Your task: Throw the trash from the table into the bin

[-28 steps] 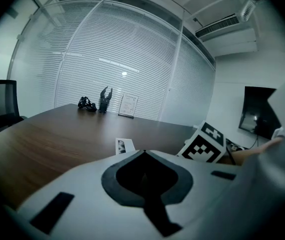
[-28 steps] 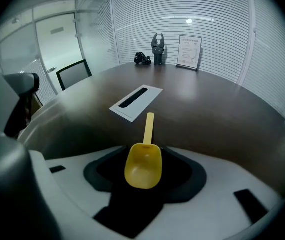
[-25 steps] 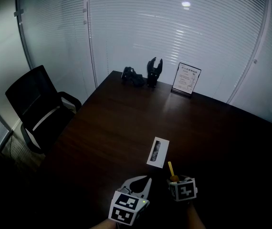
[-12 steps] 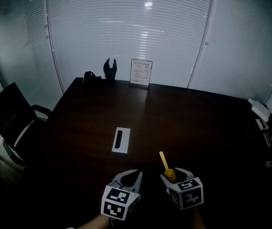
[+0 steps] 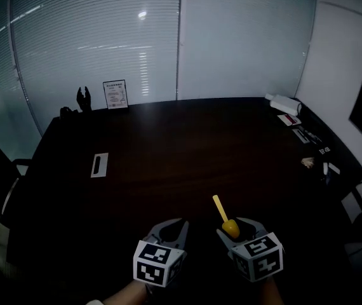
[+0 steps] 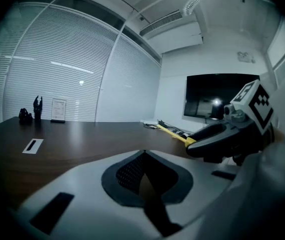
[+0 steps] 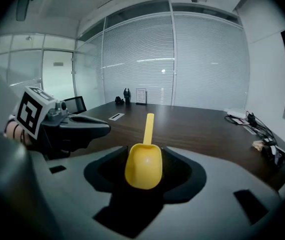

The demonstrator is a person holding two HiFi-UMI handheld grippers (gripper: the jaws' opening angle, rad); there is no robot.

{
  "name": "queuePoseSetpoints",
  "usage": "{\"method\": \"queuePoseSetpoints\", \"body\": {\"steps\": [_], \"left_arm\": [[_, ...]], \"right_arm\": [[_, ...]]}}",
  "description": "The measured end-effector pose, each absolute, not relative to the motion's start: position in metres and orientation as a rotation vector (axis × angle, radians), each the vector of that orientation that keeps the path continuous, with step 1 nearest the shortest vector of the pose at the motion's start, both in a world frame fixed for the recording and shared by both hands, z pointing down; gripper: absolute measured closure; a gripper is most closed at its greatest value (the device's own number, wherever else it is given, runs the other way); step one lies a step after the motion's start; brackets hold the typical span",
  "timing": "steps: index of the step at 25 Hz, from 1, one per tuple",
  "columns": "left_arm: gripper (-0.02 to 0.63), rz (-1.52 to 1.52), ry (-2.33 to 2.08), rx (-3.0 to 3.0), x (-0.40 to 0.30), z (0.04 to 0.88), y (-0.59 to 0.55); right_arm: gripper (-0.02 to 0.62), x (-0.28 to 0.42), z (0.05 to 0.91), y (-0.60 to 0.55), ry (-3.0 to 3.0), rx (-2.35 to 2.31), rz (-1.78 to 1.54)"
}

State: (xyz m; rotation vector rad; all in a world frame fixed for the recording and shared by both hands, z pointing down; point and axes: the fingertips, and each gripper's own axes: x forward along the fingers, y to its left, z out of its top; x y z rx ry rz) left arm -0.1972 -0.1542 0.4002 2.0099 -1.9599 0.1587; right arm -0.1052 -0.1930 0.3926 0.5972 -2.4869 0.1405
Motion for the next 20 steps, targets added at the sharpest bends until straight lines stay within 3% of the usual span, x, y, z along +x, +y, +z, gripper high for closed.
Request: {"method": "queuePoseSetpoints", "body": {"steps": [7, 12, 20], "left_arm": [[0.607, 0.199, -1.679, 2.25, 0.027, 0.417, -0.194], [0.607, 0.259, -1.479, 2.356, 0.152, 0.454, -0.212], [0.607, 0.361, -1.286, 2.402, 0.241, 0.566, -0.237]], "right_arm": [[0.382, 0.136, 0.418, -0.205, -2.376, 0.921, 0.257], [0.382, 0.263, 0.481, -0.202, -2.285, 1.05, 0.37], [0.382, 0.342, 0.684, -0.212, -2.133, 0.985, 0.52]]}}
